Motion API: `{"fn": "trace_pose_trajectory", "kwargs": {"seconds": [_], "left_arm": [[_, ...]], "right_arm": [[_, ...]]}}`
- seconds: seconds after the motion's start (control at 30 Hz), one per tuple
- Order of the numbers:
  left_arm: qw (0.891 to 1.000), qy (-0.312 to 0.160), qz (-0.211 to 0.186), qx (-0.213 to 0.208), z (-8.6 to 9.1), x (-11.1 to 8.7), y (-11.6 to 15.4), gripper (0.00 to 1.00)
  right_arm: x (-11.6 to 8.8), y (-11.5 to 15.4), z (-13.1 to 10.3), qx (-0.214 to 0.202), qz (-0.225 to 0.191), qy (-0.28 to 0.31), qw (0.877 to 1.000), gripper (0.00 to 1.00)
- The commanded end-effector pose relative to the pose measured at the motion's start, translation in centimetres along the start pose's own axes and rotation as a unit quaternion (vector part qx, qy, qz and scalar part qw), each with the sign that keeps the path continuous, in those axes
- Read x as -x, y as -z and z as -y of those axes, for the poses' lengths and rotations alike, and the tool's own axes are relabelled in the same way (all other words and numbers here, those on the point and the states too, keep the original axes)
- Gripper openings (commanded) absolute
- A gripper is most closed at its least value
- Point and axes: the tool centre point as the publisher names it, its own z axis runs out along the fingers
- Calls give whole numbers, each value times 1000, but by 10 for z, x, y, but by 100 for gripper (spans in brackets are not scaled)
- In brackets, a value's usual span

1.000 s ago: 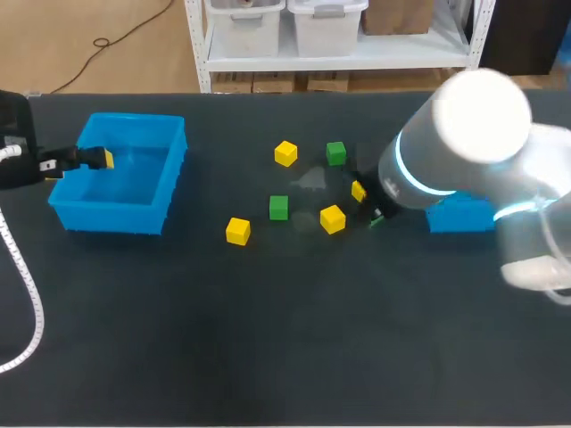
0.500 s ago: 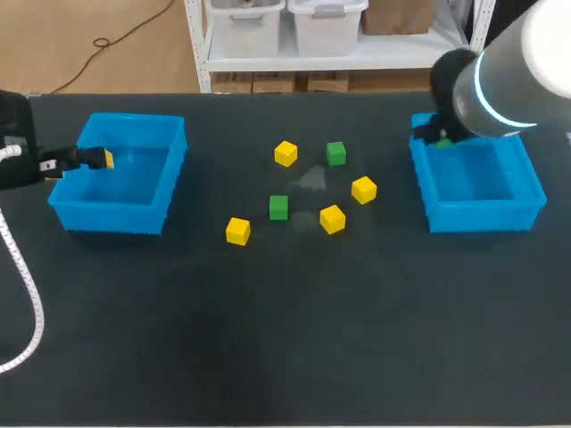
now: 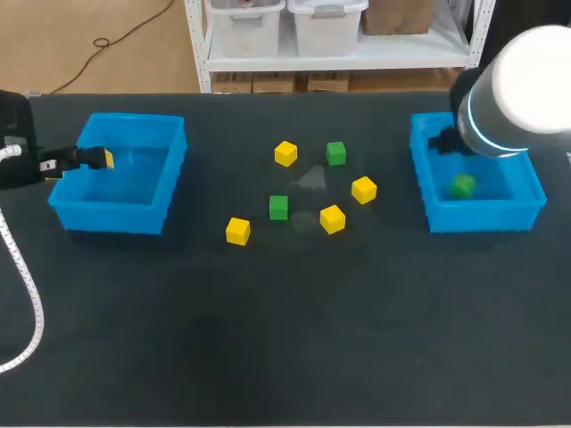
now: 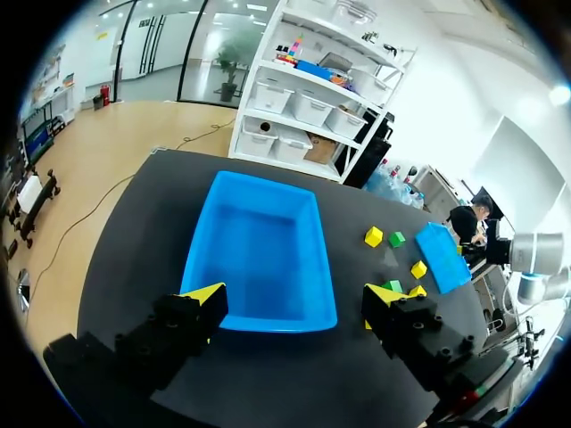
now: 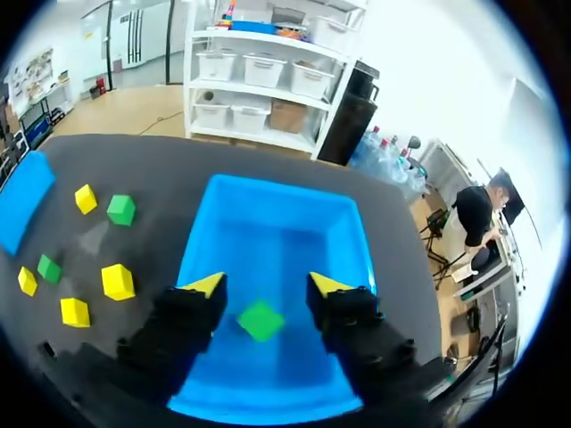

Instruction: Put the green cubes in the right bin and the yellow cubes in the left bin.

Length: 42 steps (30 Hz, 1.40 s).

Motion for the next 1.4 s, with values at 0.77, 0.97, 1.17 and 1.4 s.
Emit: {"fn": "trace_pose_trajectory", "kwargs": {"seconds": [0.77,0.97,1.17,1.4], "left_arm": [[1000,1,-1,6,3,1,-1,100],[1000,1,-1,6,3,1,-1,100],[1000,1,-1,6,3,1,-1,100],[1000,1,-1,6,3,1,-1,100]], "right_arm": [[-10,82,-223,149,37,137,979,100],[-26,74,-269,127,11,133,983,100],[-37,55,-298,115,-15,127,985,100],[-36,43,-317,149,-52,108,982,100]]}}
